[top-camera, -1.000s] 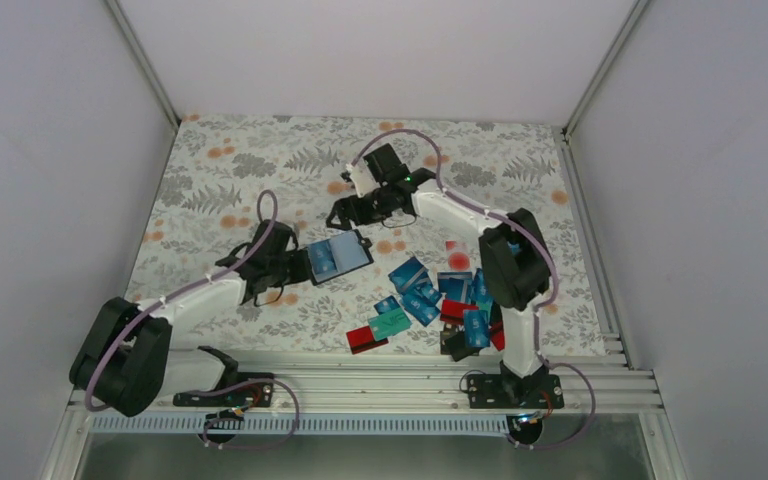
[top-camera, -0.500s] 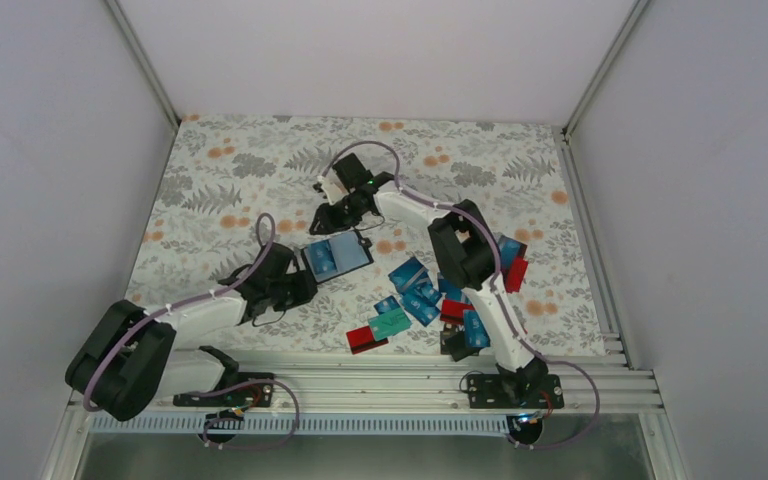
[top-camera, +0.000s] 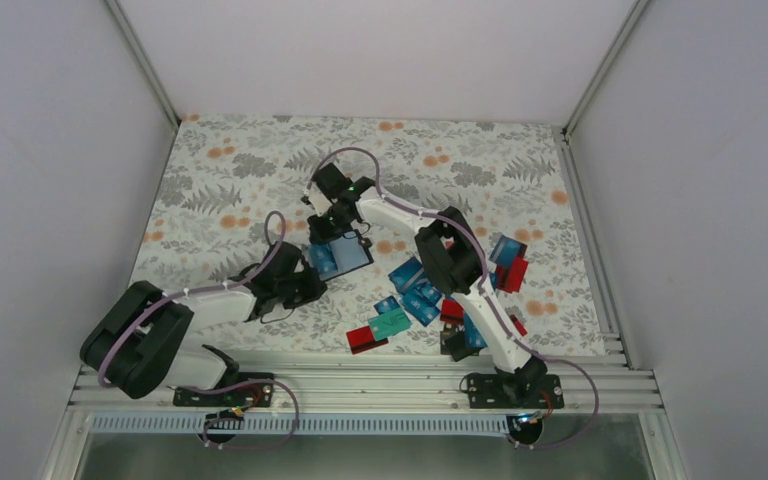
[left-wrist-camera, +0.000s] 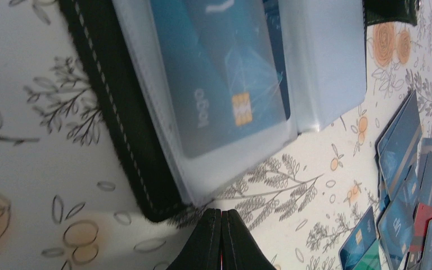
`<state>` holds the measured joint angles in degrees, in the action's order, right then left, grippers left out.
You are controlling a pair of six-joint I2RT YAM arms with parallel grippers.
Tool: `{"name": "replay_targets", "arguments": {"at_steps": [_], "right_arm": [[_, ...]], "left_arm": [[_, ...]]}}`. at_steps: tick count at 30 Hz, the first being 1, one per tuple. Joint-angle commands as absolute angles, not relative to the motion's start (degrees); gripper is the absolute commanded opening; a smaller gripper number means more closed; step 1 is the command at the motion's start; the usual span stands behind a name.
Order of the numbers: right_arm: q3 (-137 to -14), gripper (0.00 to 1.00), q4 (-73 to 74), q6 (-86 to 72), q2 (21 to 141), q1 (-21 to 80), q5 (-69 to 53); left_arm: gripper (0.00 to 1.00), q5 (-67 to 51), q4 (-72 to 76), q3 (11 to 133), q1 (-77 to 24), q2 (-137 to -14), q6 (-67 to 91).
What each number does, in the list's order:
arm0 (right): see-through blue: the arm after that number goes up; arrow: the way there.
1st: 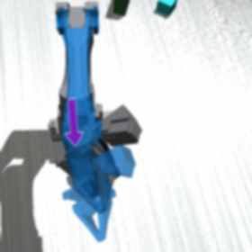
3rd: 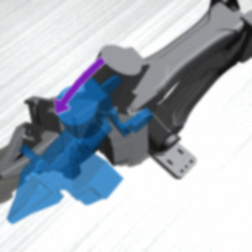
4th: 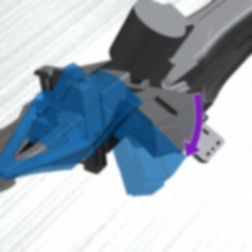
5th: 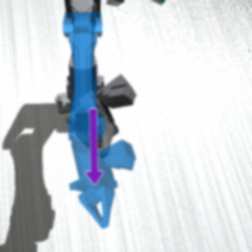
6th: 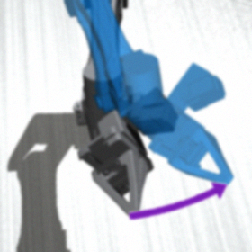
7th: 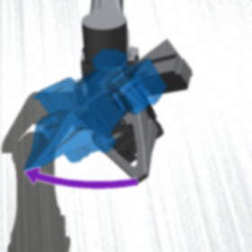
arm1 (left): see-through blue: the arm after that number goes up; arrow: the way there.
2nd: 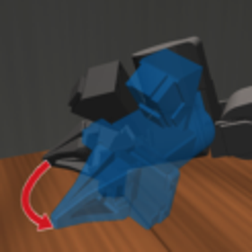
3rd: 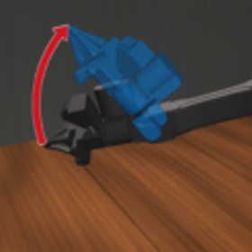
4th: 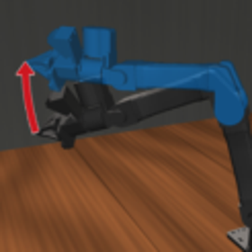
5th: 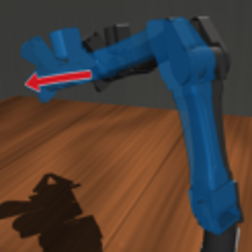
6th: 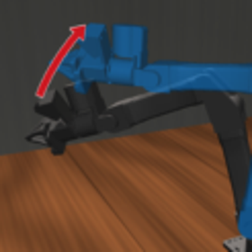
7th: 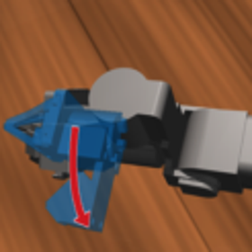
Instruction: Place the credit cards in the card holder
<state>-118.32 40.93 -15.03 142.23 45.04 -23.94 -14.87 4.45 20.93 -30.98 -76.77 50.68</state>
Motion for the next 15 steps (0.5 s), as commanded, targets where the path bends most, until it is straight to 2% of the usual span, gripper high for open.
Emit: {"name": "replay_targets", "arguments": {"at_steps": [1, 15], "right_arm": [[-119.3, 0.05, 45.7, -12.7, 142.6, 46.6, -22.3], [-115.2, 0.05, 46.2, -14.1, 139.3, 47.0, -30.8]], "left_arm": [[0.02, -11.7, 4.5, 22.7, -31.1, -79.8, 50.8], [0.02, -3.9, -1.6, 25.8, -29.3, -78.5, 48.0]]}}
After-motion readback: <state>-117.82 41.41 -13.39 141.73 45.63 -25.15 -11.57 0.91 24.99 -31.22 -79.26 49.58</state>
